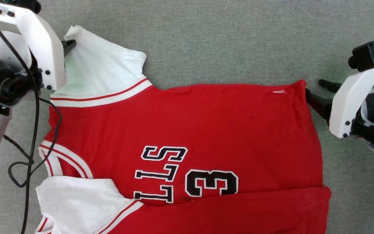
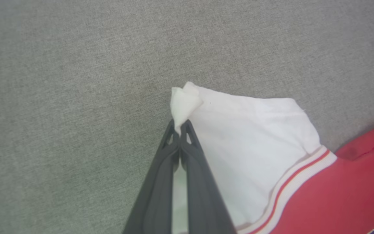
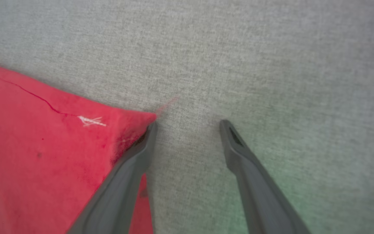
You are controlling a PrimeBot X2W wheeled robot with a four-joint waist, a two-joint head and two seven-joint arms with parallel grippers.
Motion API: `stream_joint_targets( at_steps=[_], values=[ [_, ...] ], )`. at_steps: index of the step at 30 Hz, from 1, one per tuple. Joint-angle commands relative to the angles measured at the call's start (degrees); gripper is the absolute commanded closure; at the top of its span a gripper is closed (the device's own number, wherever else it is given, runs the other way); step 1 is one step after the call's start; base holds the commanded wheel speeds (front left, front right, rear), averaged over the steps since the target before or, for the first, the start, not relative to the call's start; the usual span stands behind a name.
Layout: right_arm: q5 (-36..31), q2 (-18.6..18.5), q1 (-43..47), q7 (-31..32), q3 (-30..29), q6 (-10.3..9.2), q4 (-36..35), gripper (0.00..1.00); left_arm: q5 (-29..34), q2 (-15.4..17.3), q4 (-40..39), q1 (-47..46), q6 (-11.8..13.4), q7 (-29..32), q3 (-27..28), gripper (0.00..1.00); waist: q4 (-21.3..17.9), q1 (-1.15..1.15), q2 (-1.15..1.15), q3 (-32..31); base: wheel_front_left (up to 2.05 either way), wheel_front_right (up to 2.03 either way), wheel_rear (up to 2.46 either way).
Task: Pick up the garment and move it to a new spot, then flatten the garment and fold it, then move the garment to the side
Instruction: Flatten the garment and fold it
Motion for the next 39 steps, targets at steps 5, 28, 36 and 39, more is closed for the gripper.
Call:
stream_joint_targets(
  at_steps=[5, 28, 36, 39],
  values=[
    [1.28, 0.71, 1.58, 5.93, 3.75, 0.08, 2.61, 1.00, -0.30, -0.51, -0.11, 1.04, -0.47, -1.72, 0.17, 1.00, 1.03, 0.00, 0.00, -0.07, 0.00, 0.00, 0.00],
    [-5.70, 1.16, 14.70, -7.70, -15.77, -0.02, -11.85, 1.00, -1.50, 1.65, -2.79, 13.69, -0.26, -12.27, 1.47, 1.00, 3.24, 0.00, 0.00, -11.32, 0.00, 0.00, 0.00],
    [-12.43, 8.15, 22.97, -17.21, -19.85, -0.02, -18.20, 0.00, -2.41, 2.16, -3.43, 16.54, 0.39, -12.29, 1.35, 1.00, 2.39, 0.00, 0.00, -13.14, 0.00, 0.00, 0.00],
    [-13.41, 10.10, 24.88, -20.43, -19.90, -0.02, -19.25, 0.00, -2.53, 2.27, -3.57, 16.87, 0.66, -12.25, 1.39, 1.00, 1.91, 0.00, 0.00, -13.29, 0.00, 0.00, 0.00]
  ],
)
